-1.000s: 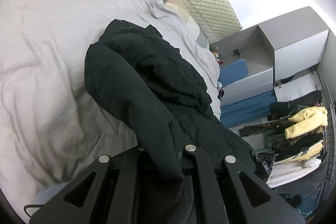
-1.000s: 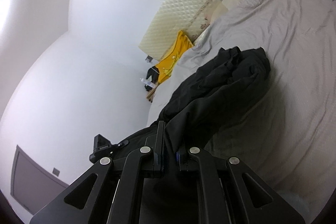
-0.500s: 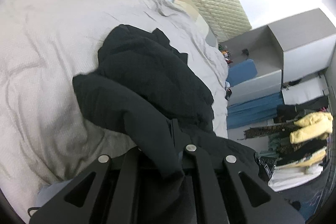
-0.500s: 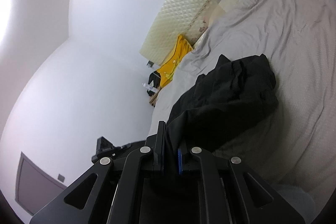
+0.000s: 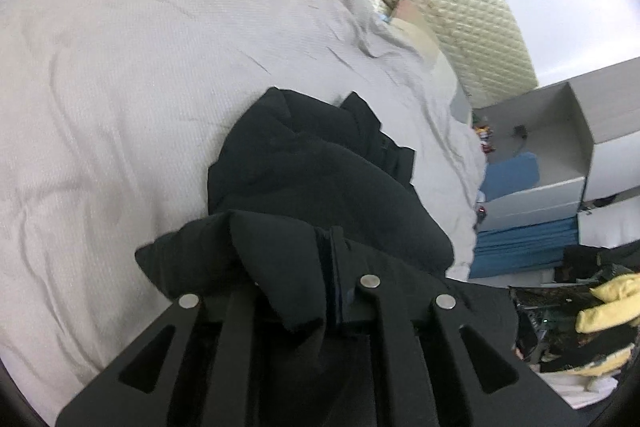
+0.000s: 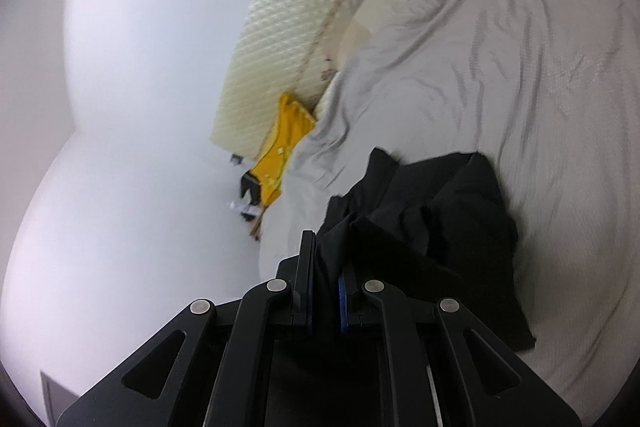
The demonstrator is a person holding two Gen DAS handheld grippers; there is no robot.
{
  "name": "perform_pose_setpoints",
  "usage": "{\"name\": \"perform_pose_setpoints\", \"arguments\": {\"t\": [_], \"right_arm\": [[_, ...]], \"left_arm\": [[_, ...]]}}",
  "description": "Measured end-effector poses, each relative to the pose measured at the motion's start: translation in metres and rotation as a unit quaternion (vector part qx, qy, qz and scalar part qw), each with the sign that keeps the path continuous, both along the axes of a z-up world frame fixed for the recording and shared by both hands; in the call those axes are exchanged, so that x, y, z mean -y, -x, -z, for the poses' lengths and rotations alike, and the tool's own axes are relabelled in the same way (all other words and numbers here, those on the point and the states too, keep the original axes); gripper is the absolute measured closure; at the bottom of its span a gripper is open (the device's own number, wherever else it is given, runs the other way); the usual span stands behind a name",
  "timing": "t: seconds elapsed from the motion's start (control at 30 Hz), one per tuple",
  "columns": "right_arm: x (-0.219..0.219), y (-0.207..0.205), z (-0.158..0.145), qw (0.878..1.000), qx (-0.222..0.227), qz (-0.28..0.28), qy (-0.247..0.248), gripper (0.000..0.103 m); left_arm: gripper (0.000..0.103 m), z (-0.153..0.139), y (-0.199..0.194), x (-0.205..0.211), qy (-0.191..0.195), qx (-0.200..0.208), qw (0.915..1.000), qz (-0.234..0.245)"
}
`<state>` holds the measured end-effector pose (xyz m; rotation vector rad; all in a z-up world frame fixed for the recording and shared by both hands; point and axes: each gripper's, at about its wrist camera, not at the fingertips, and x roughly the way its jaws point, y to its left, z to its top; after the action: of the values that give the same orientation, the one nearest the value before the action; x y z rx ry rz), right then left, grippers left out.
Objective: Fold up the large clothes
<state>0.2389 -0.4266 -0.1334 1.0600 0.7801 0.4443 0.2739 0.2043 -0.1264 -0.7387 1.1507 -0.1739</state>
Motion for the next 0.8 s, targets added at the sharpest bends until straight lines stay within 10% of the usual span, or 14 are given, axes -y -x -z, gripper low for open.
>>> {"name": "perform_pose_setpoints", "arguments": {"t": [0.8], "right_arm": [[0.001, -0.130, 0.116, 0.993, -0.121, 0.012, 0.001, 0.095]], "left_arm": [[0.082, 0.074, -0.105, 0.002, -0.025, -0.087, 0.9959, -0.001]]}}
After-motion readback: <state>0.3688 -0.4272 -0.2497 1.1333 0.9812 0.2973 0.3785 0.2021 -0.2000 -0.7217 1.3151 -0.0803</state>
